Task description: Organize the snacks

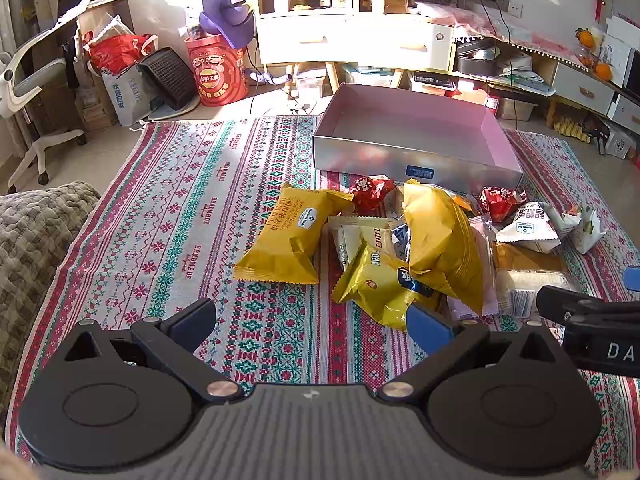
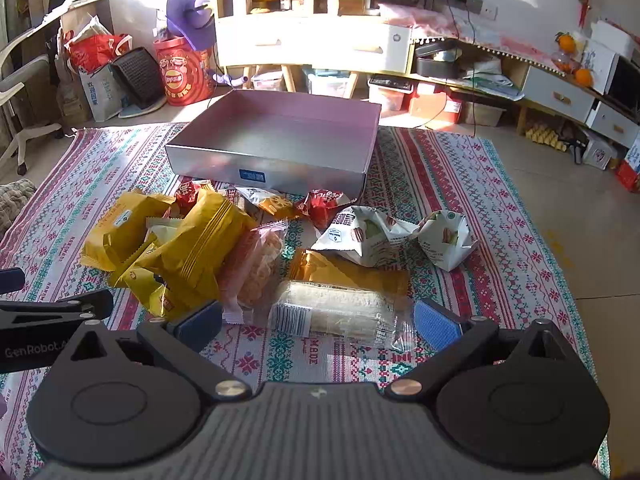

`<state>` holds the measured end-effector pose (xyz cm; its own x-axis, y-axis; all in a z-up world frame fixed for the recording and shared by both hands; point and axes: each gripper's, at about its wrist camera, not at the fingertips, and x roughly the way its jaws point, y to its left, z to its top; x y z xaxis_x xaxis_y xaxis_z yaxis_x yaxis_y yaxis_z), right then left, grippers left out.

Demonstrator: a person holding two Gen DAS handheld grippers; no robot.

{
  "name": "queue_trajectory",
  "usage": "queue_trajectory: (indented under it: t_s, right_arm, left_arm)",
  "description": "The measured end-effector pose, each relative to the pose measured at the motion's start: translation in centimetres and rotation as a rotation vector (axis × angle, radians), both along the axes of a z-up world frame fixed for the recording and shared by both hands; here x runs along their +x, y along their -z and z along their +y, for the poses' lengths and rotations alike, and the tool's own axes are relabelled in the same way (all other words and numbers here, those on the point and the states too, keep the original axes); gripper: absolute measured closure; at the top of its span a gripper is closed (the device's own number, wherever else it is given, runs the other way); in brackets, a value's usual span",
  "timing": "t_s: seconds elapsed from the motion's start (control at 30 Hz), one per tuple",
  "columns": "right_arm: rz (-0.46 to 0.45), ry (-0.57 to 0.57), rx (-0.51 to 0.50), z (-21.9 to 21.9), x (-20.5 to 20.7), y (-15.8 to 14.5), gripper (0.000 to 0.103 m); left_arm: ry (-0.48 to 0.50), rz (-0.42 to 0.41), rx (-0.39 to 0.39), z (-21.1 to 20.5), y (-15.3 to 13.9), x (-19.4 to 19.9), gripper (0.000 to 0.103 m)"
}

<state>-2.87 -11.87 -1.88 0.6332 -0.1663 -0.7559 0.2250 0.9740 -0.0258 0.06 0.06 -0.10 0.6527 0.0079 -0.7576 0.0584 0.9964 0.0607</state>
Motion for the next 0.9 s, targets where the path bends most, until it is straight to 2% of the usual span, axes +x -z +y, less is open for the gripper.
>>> queue_trajectory:
  t_s: [0.9]
  right_arm:
    - [0.001, 0.001, 0.001, -0.01, 0.00, -0.02, 0.000]
  left_arm:
    - [0.000, -0.001, 0.002, -0.09, 0.04, -0.01, 0.000]
